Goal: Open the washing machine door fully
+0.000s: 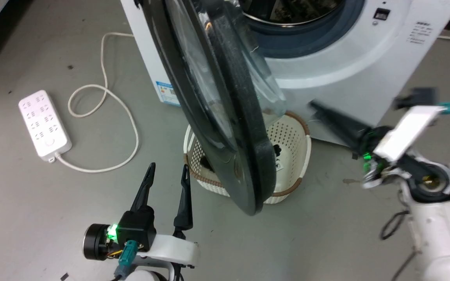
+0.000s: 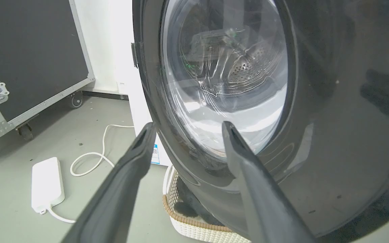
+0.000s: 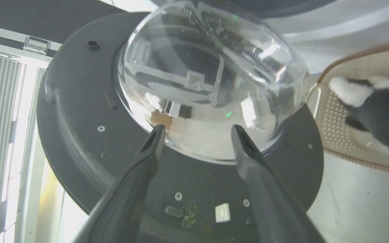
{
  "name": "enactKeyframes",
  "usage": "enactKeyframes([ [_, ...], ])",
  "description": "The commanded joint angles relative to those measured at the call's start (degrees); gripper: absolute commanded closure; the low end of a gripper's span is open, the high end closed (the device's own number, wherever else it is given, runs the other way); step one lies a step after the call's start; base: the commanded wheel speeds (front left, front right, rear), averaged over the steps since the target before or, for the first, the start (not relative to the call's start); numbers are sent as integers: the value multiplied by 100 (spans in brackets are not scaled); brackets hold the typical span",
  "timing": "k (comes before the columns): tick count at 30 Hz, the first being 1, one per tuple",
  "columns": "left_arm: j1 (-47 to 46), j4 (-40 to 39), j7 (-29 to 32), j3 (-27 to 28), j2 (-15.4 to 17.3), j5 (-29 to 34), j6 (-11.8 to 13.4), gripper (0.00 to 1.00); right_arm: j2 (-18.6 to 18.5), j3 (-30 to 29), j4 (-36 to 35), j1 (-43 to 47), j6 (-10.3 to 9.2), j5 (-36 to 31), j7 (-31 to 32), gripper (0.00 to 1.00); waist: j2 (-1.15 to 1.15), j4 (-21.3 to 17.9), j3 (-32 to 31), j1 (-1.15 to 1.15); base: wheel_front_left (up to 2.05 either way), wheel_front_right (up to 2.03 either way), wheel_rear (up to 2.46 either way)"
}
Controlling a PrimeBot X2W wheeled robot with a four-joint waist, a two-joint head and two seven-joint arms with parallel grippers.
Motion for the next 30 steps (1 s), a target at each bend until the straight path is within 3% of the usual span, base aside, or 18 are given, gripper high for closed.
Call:
enactKeyframes([
  [1, 58, 64, -30, 59, 8, -22, -55, 0, -159, -87, -275, 186, 6, -209, -284, 0, 0, -92, -99, 0, 0, 0, 0],
  [4, 62, 161, -30, 191, 8, -36, -148, 0, -514, -80, -1080, 456, 6, -899, -1147, 0, 0, -213, -222, 0, 0, 0, 0],
  [8, 85, 218, -30, 375, 8, -32, -279, 0, -1239, 356, -2031, 968, 6, -2183, -2647, 0, 0, -412, -373, 0, 0, 0, 0],
  [11, 129, 236, -30, 483, 8, -16, -350, 0, -1866, 760, -2256, 1334, 6, -3392, -3857, 0, 0, -565, -484, 0, 0, 0, 0],
  [14, 181, 259, -30, 562, 8, 4, -424, 0, -2133, 844, -2135, 1680, 6, -4482, -4870, 0, 0, -681, -606, 0, 0, 0, 0],
  [19, 315, 191, -30, 687, 8, 22, -465, 0, -1717, 260, -2001, 2339, 6, -5681, -5571, 0, 0, -848, -750, 0, 0, 0, 0],
  [26, 475, 194, -30, 650, 8, 22, -530, 0, -686, -540, -2374, 3330, 6, -6819, -5720, 0, 0, -982, -892, 0, 0, 0, 0],
  [30, 539, 194, -30, 605, 8, 66, -546, 0, -232, -648, -2462, 3658, 6, -7171, -5733, 0, 0, -1050, -894, 0, 0, 0, 0],
])
